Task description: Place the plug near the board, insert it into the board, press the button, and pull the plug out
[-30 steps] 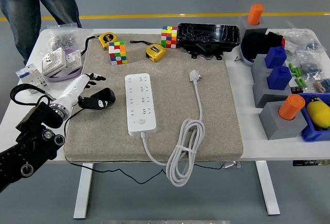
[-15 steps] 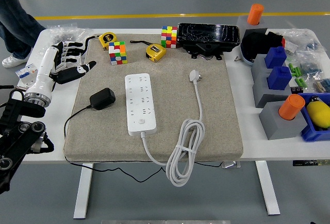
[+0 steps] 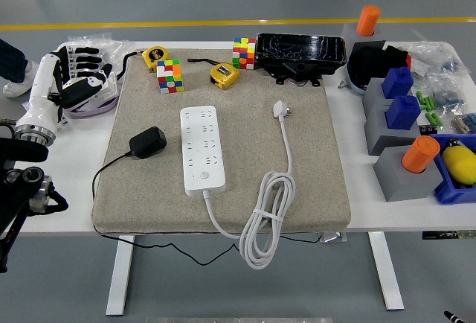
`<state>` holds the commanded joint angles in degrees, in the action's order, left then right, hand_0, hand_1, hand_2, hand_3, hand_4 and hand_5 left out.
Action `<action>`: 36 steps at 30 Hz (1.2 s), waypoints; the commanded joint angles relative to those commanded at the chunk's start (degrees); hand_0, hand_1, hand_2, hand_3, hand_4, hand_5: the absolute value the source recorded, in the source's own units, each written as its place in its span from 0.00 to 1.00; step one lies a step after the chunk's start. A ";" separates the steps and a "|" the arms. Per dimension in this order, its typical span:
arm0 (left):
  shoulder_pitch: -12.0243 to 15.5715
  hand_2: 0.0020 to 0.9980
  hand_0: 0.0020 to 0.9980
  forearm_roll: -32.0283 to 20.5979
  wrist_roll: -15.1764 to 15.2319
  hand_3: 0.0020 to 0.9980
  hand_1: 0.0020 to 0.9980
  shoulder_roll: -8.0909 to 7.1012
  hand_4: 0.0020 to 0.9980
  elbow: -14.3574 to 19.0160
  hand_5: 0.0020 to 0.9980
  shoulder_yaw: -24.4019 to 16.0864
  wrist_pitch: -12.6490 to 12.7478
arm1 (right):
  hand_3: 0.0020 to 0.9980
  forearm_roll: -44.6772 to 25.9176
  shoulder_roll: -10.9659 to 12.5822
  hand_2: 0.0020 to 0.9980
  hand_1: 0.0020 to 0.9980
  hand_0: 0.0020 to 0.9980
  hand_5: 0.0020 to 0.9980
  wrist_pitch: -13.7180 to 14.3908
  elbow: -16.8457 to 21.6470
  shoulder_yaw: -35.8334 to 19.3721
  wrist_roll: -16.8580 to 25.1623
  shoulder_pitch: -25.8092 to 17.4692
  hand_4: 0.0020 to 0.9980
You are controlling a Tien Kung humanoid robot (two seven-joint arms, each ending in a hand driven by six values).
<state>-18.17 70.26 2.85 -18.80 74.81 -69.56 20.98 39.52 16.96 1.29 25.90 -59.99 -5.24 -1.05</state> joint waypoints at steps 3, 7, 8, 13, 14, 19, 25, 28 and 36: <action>-0.23 0.56 0.50 -0.25 -0.05 0.57 0.58 -0.07 0.77 0.28 0.19 -0.06 -0.11 | 0.60 0.02 0.11 0.69 0.68 0.67 0.53 0.03 0.03 0.21 0.04 0.27 0.93; -0.41 0.56 0.50 -0.31 -0.03 0.57 0.57 -0.33 0.77 0.46 0.19 -0.17 -0.18 | 0.60 -0.04 0.25 0.69 0.68 0.67 0.53 0.02 0.04 0.83 0.04 0.63 0.93; -0.36 0.56 0.50 -0.28 -0.04 0.57 0.57 -0.38 0.77 0.45 0.19 -0.24 -0.18 | 0.60 -0.08 0.28 0.69 0.68 0.67 0.53 0.01 0.01 1.03 0.04 0.71 0.93; -0.26 0.55 0.50 -0.10 -0.38 0.57 0.57 -0.66 0.77 0.18 0.19 -0.24 -0.40 | 0.60 -0.18 0.41 0.69 0.68 0.67 0.53 0.02 -0.01 1.88 0.08 0.93 0.93; -0.26 0.55 0.50 0.00 -0.48 0.57 0.57 -0.69 0.77 0.07 0.19 -0.29 -0.46 | 0.60 -0.23 0.43 0.69 0.68 0.67 0.53 0.00 -0.03 2.15 0.07 1.00 0.93; -0.05 0.55 0.50 0.18 -0.66 0.57 0.56 -1.01 0.77 -0.36 0.20 -0.89 -0.59 | 0.60 -0.44 0.44 0.69 0.68 0.67 0.53 -0.02 -0.07 3.10 0.13 1.68 0.93; -0.40 0.55 0.49 0.01 -0.91 0.57 0.56 -1.85 0.77 -0.35 0.20 -0.58 -0.88 | 0.60 -0.74 0.25 0.69 0.68 0.67 0.53 -0.04 -0.41 3.98 0.12 2.20 0.93; -0.25 0.55 0.49 0.10 -1.11 0.57 0.56 -2.03 0.77 -0.17 0.20 -0.93 -1.02 | 0.60 -0.82 0.26 0.69 0.68 0.67 0.53 0.00 -0.57 4.28 0.16 2.40 0.93; 0.44 0.55 0.49 0.47 -1.62 0.57 0.56 -2.45 0.77 -0.02 0.20 -0.88 -1.41 | 0.60 -0.86 0.09 0.69 0.68 0.67 0.53 -0.01 -0.74 5.05 0.26 2.56 0.93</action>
<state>-17.73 70.73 1.23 -21.25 74.79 -70.44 19.57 38.66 17.05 1.28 25.16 -54.93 -4.98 1.52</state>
